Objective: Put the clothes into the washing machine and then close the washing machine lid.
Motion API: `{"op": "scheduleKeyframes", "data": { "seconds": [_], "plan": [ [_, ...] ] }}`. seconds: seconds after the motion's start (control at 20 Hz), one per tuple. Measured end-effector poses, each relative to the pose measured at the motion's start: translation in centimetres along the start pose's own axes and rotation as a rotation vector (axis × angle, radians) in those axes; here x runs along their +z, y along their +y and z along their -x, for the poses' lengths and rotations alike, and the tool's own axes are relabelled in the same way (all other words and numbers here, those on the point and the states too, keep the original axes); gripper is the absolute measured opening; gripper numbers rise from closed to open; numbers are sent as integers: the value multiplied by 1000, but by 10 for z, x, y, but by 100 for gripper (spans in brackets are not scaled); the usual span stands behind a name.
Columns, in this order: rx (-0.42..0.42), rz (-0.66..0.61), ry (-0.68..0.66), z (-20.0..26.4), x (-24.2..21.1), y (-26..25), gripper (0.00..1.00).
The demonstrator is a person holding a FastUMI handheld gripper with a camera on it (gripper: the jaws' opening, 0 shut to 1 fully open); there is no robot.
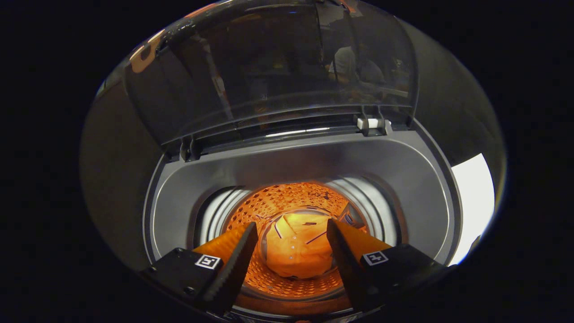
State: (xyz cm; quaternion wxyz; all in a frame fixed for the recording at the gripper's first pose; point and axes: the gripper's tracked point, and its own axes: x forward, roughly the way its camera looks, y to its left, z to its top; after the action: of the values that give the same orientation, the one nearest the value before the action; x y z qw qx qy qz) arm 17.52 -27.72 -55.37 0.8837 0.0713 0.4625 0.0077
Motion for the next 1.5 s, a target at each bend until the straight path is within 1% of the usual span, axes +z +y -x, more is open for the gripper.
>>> {"op": "scheduleKeyframes", "data": {
  "seconds": [0.2,0.4,0.75,0.85,0.95,1.15,1.35,1.5],
  "plan": [
    [13,4,-61,28,17,2,99],
    [28,12,-121,65,34,4,99],
    [56,-12,-234,134,71,10,99],
    [80,-12,-287,161,93,19,99],
    [80,13,-343,190,121,25,99],
    [89,60,-440,226,174,47,99],
    [81,81,-501,242,225,68,99],
    [65,102,-526,232,263,82,99]
  ]
}}
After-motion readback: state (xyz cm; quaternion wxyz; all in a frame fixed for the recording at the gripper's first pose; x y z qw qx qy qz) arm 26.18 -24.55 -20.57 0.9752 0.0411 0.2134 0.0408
